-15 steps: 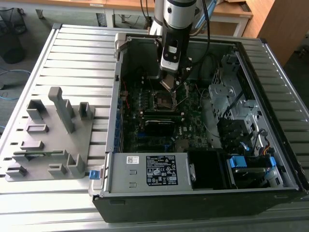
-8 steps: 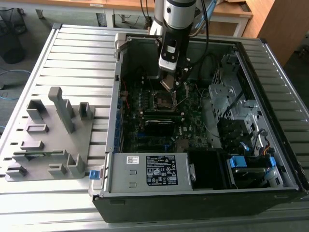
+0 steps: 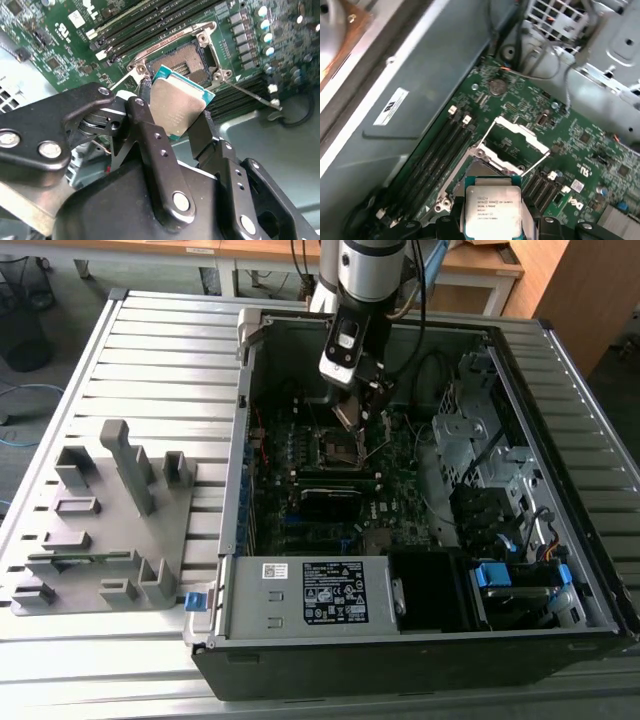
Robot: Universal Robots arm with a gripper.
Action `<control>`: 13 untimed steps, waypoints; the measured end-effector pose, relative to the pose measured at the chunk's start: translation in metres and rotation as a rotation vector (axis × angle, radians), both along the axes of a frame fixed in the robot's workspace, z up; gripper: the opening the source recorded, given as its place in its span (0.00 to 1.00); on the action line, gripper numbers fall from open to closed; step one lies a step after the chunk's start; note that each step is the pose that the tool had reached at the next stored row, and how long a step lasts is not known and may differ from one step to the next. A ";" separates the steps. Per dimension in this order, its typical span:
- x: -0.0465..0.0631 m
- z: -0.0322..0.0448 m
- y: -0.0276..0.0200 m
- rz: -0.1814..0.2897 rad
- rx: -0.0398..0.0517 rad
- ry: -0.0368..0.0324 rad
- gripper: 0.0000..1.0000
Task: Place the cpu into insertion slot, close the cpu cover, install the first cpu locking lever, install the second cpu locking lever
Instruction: 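Place the cpu into insertion slot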
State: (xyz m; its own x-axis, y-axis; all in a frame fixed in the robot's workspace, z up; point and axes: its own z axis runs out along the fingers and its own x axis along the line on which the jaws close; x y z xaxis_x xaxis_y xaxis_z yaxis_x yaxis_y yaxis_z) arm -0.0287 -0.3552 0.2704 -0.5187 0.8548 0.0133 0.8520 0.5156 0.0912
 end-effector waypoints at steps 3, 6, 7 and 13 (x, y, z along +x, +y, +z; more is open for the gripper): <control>0.000 -0.0005 0.0000 -0.054 0.0001 0.0000 0.54; 0.000 -0.0010 0.0000 -0.109 0.0001 0.0000 0.54; 0.000 -0.0011 0.0000 -0.126 0.0001 0.0000 0.54; 0.000 -0.0015 0.0000 -0.209 0.0001 0.0000 0.54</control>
State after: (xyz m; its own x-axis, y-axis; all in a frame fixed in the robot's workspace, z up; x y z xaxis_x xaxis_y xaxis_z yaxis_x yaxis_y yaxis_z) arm -0.0288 -0.3552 0.2689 -0.3297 0.9440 0.0134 0.9405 0.3272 0.0912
